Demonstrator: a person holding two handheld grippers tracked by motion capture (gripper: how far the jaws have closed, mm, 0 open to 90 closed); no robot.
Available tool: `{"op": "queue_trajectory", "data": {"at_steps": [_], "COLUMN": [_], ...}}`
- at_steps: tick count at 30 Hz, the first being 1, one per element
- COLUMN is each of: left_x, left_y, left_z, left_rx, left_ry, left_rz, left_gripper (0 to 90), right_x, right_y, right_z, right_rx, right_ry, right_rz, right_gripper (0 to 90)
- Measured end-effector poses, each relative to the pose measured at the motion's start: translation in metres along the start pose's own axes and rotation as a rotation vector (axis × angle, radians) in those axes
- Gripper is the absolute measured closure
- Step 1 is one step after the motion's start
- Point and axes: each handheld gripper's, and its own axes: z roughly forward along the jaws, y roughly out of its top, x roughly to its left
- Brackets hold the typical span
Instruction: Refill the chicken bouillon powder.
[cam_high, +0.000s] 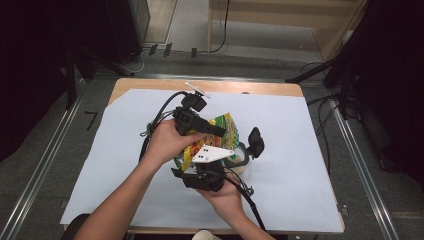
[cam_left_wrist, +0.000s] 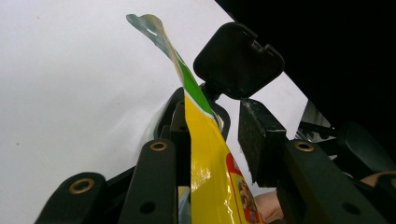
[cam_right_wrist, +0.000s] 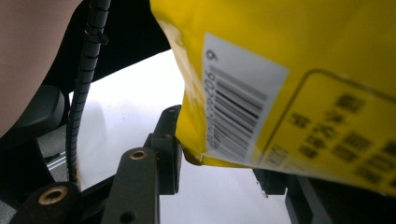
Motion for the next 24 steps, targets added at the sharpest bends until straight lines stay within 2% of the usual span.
{"op": "queue_trajectory", "data": {"at_steps": [6,10,12,24], "left_x": [-0.0005,-0.0027,-0.0035,-0.0041], "left_y": [0.0001,0.0002,0.0001,-0.0001], "left_z": [-0.0006,-0.0013,-0.0014,-0.0013], "left_rx": [0.000,0.000,0.001,0.000], "left_ry": [0.000,-0.001,0.001,0.004], "left_rz": [-0.002,-0.001,0.002,0.010], "left_gripper": [68.3,68.5,68.3,68.5], "right_x": [0.0010,0.0053,0.0051,0.0046], "right_y": [0.0003,0.0006,0.0005,0.0001], "right_z": [-0.0004,-0.0001,-0.0004,0.0000], "right_rx": [0.000,0.009,0.007,0.004], "right_ry": [0.007,0.002,-0.002,-0.010], "right_rz": [0.003,-0.033,-0.033,-0.035], "right_gripper": [58.9,58.1,60.8,61.1]}}
